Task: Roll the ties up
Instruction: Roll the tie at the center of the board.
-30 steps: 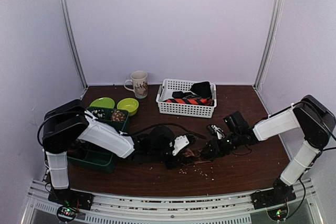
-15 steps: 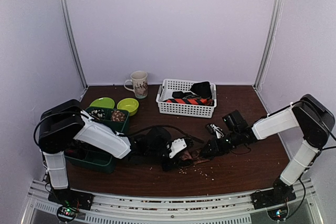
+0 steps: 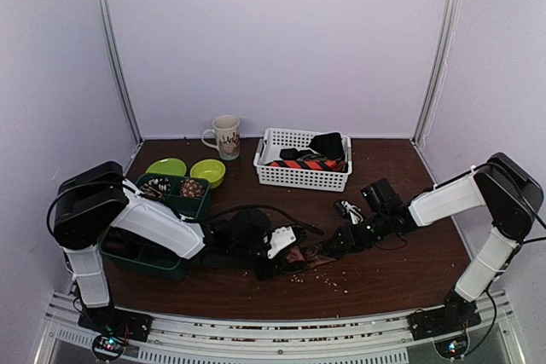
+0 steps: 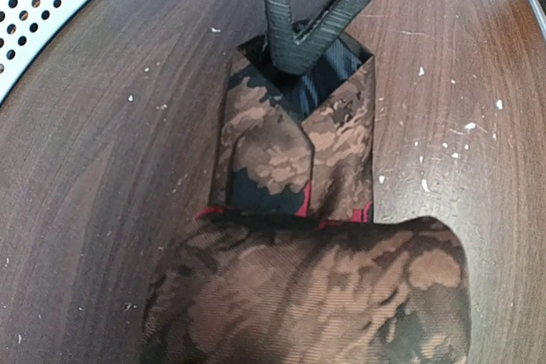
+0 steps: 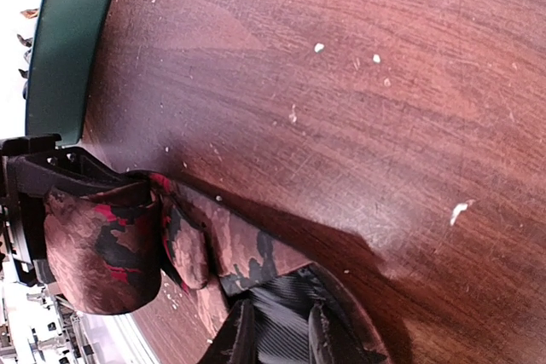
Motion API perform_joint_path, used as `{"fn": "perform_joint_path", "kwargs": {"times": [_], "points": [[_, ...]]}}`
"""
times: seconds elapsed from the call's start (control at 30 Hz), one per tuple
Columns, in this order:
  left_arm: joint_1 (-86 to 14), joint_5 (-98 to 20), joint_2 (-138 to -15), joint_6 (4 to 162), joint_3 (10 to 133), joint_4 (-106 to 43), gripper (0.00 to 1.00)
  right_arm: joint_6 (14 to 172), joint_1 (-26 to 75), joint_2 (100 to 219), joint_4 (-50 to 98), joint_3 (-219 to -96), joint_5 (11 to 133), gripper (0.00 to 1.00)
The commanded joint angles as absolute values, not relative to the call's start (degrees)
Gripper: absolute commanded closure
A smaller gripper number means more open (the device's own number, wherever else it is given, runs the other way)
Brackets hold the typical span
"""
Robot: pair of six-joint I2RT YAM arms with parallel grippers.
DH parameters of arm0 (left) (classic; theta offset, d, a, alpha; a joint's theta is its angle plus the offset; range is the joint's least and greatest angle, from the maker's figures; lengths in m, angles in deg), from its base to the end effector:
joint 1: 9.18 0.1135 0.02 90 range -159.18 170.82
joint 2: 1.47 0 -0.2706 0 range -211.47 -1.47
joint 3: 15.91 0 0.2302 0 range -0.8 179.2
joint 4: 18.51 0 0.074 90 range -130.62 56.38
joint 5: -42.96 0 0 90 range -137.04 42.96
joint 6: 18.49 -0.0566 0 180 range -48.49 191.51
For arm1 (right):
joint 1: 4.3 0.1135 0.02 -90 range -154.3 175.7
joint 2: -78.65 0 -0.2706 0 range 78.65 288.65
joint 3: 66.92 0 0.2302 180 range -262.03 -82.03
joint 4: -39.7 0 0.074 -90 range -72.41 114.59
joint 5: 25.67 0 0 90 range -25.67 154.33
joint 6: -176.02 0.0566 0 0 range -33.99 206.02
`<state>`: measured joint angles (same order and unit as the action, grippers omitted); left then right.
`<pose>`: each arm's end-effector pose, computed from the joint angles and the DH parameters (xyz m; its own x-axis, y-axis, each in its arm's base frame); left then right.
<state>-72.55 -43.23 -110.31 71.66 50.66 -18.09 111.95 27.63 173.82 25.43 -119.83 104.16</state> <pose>0.1647 -0.3368 0.1277 -0.3014 0.5954 -0.7448 0.9133 0.4046 -0.0463 0.2181 0.1786 0.1302 -0.9454 -0.1935 -0.2623 -0.3253 0.6110 0.7217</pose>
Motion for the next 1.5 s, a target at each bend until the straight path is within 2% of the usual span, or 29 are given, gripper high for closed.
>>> {"fn": "perform_joint_path", "kwargs": {"times": [0.0,0.23,0.43,0.73,0.97,1.3,1.47], "points": [[-71.49,-44.37,-110.34,71.20,50.08,-25.55,0.67,111.62,27.16,175.95,16.47,-117.34,94.94,0.75],[-71.49,-42.91,-113.42,71.18,52.82,-27.90,0.68,117.73,27.17,163.75,19.69,-117.51,101.67,0.62],[-71.49,-42.72,-114.05,71.16,53.25,-28.60,0.67,129.11,29.97,162.25,29.85,-117.55,107.98,0.50],[-71.49,-42.40,-114.24,71.20,53.16,-27.86,0.67,139.17,35.84,171.27,44.71,-119.20,108.84,0.51],[-71.49,-42.55,-114.23,71.27,53.08,-27.52,0.66,143.33,38.59,176.32,50.14,-122.17,109.12,0.51],[-71.49,-42.38,-114.47,71.65,52.64,-26.94,0.66,142.82,40.24,179.54,50.51,-122.84,110.33,0.56],[-71.49,-42.37,-114.50,71.63,52.70,-26.84,0.66,138.75,40.38,179.45,45.65,-123.54,108.93,0.87]]}}
